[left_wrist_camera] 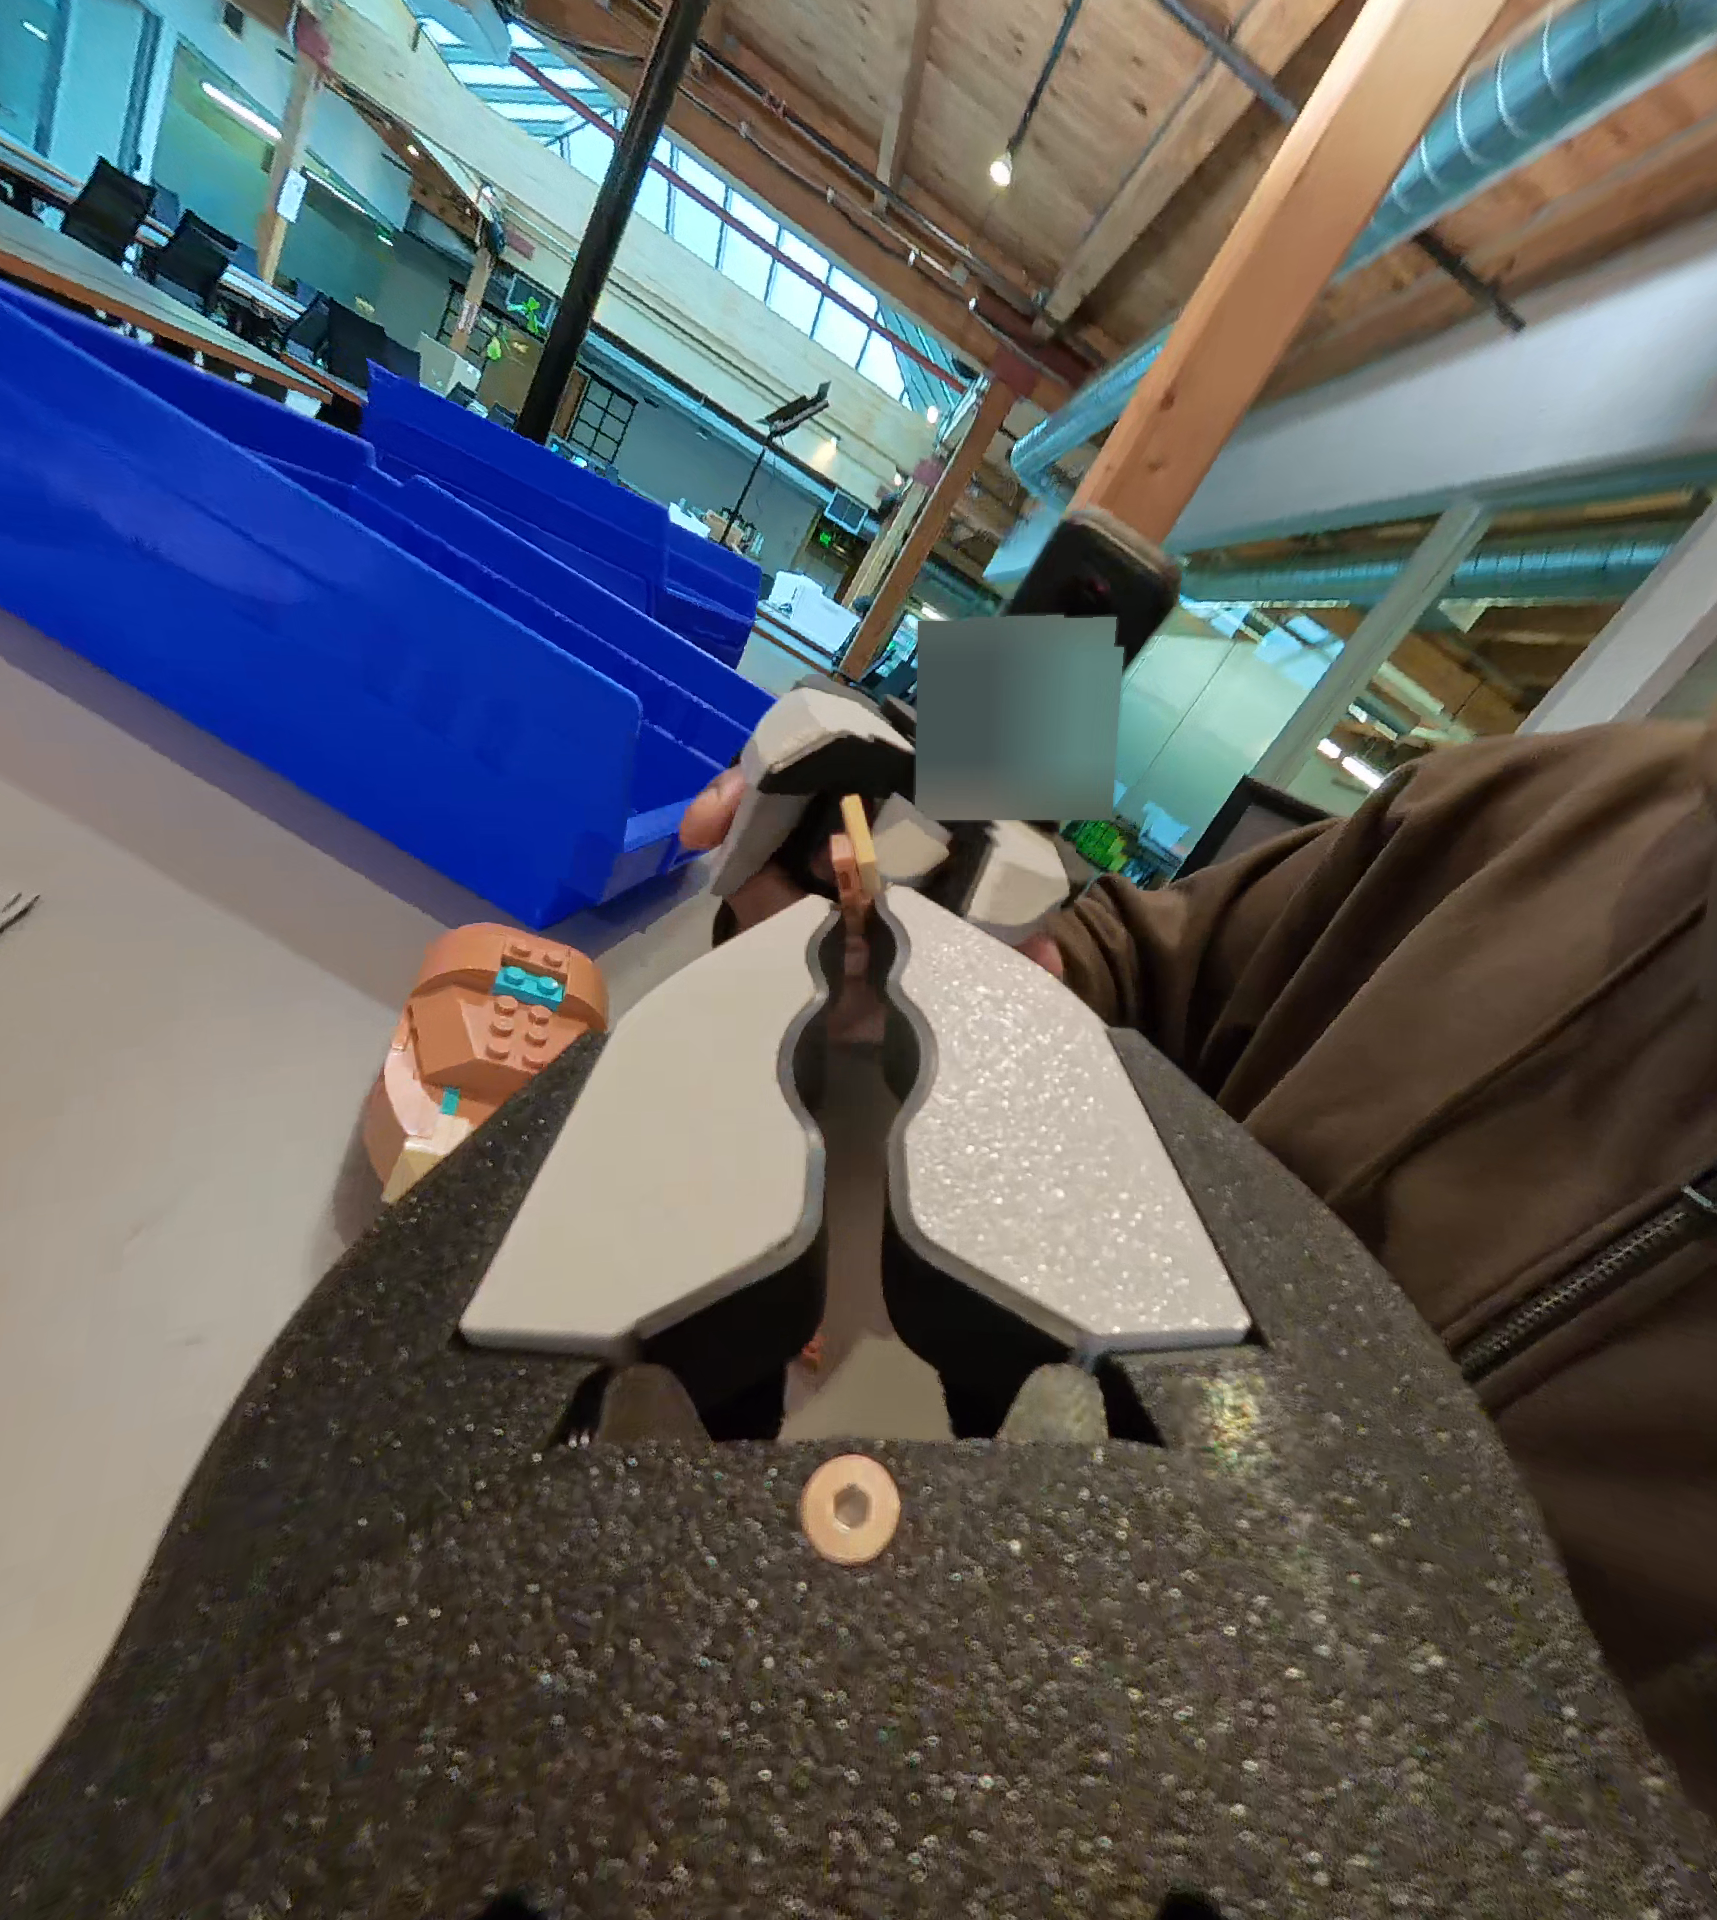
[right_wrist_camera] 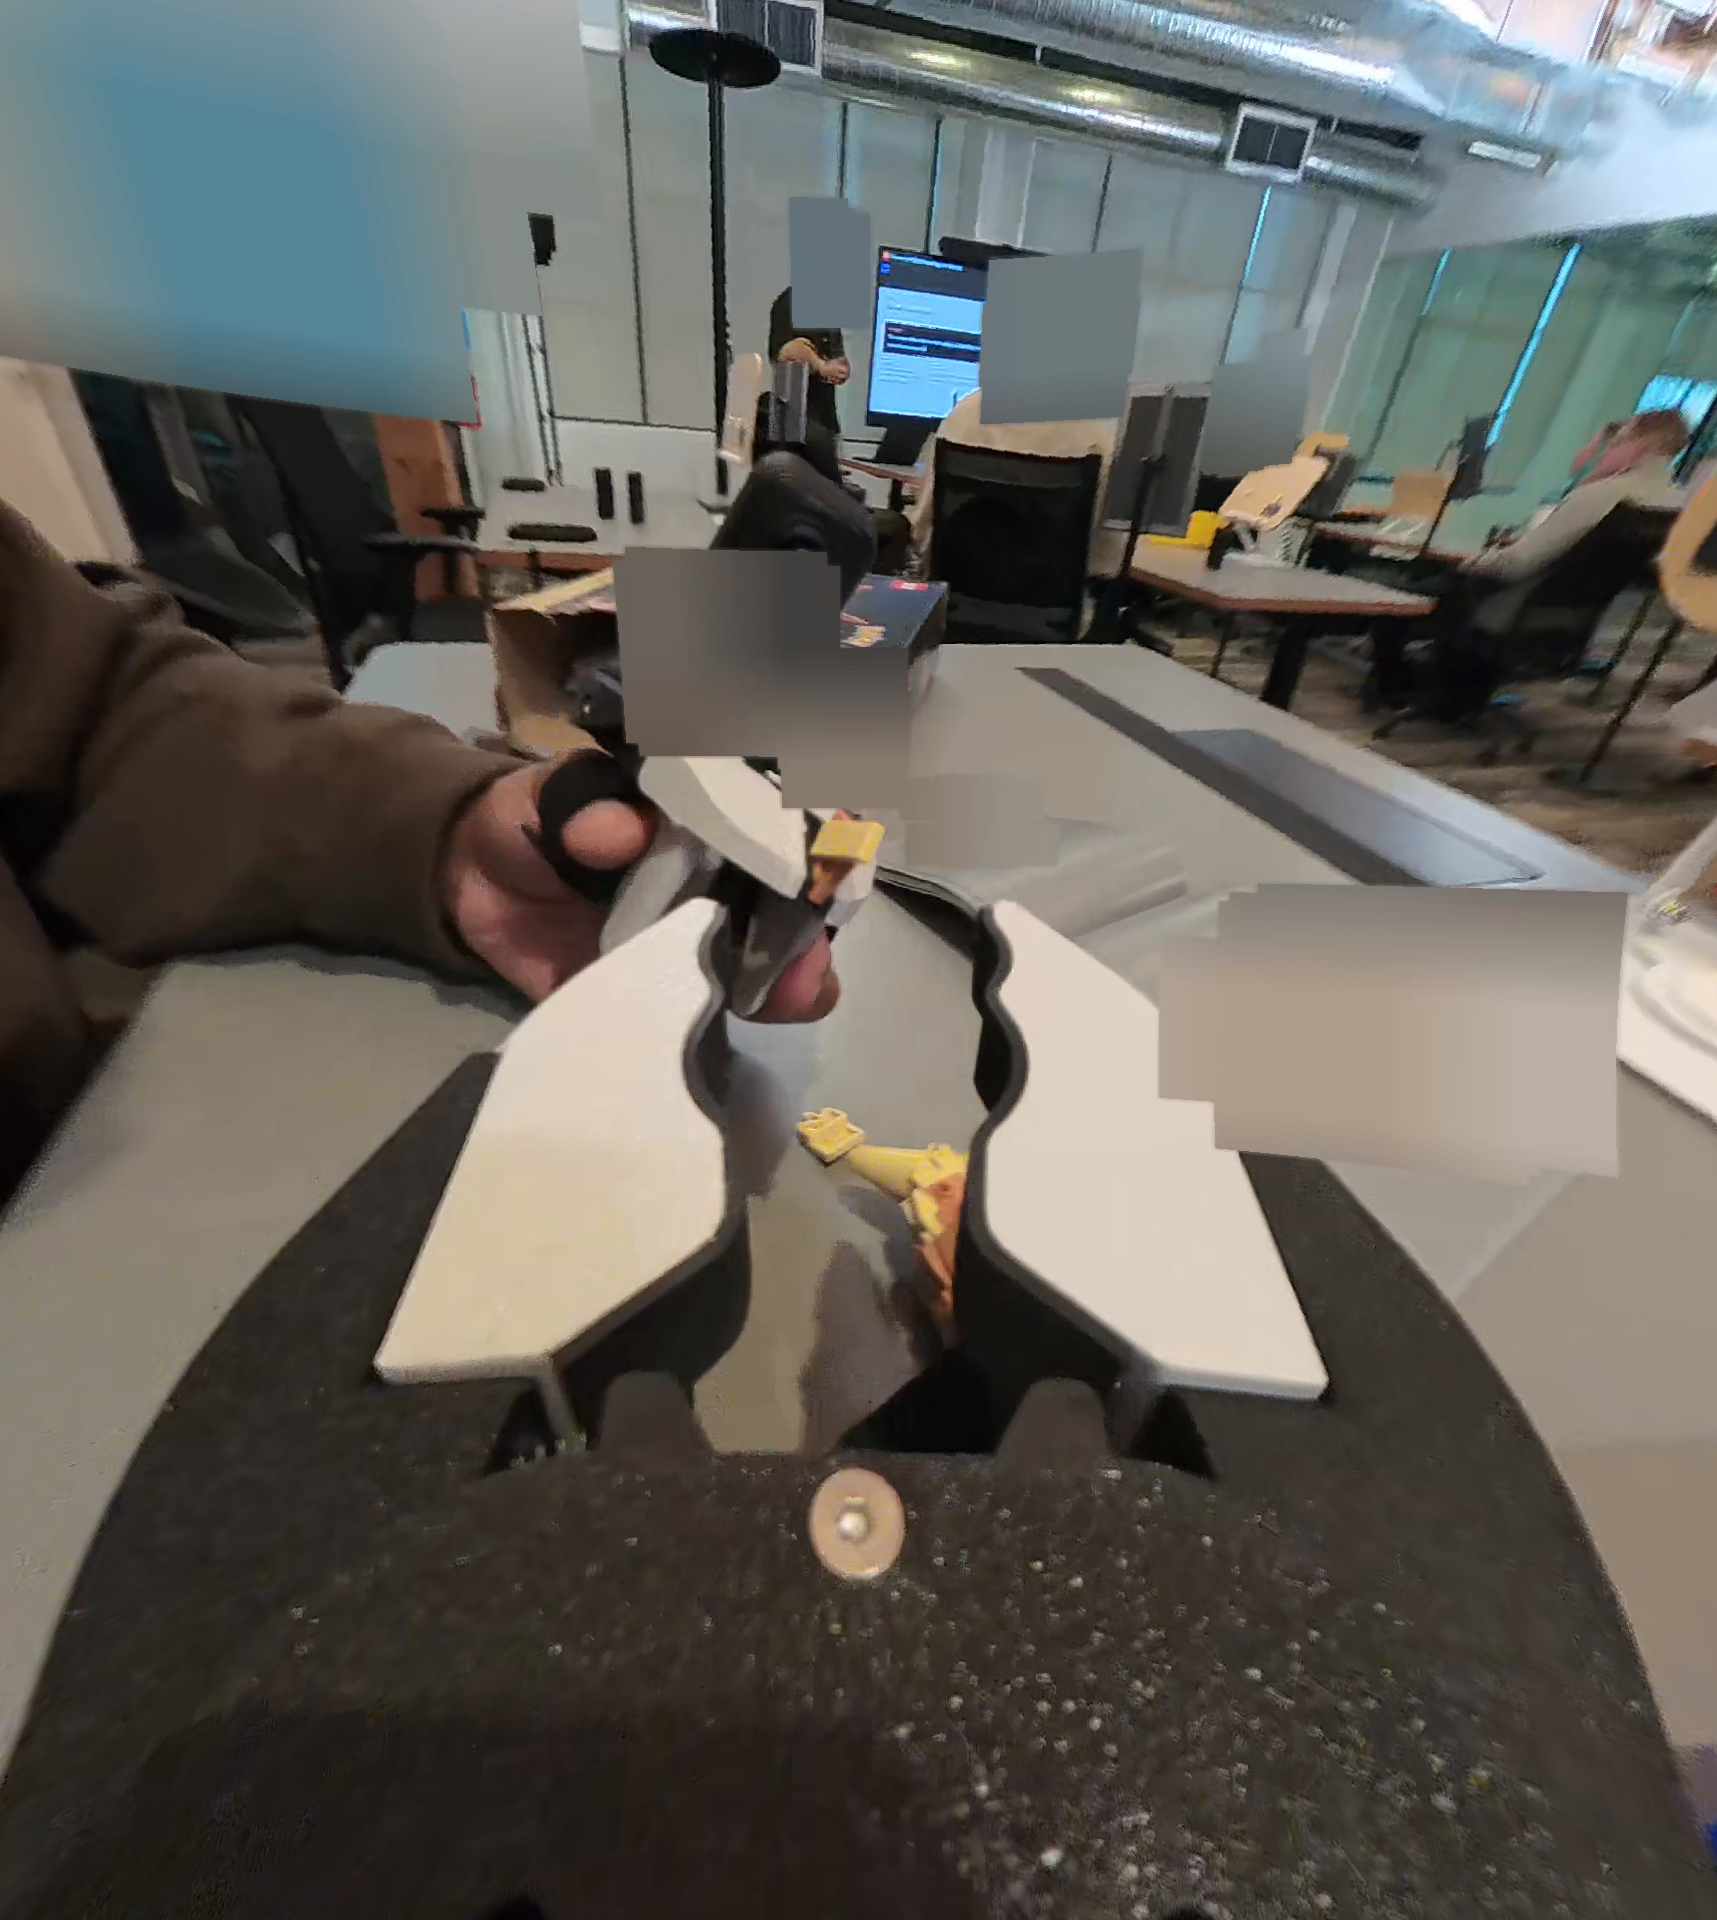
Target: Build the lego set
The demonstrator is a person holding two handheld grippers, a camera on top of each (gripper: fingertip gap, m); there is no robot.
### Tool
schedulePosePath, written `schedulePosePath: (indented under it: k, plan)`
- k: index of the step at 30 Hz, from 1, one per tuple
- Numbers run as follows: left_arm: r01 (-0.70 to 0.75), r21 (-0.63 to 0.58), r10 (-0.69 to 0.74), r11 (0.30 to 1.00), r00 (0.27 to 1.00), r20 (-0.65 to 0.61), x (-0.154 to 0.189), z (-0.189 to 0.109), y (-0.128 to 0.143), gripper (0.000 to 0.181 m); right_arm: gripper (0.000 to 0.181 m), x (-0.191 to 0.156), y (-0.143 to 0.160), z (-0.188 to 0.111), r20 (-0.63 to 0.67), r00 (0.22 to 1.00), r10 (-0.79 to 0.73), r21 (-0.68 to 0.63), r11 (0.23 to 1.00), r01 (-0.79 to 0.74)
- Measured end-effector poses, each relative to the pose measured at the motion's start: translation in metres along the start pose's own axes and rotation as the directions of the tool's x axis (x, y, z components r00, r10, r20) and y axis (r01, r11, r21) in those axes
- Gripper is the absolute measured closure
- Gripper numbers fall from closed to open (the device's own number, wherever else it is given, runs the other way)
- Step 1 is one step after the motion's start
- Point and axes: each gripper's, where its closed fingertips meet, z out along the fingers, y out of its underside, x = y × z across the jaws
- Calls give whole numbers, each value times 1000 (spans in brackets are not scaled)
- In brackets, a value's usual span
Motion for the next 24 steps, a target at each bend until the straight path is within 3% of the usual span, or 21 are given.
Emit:
schedulePosePath:
  k: [8, 24]
  plan:
    - [150, 4, -150, 989, 988, -34, -2, -2, -1, 177, 133, 4, -1, 14, -96, 937, -335, -18, 942, 335]
    - [78, 16, -78, 997, 997, 18, -6, -10, -10, 177, 141, 0, 11, 19, -74, 918, -389, -23, 921, 389]
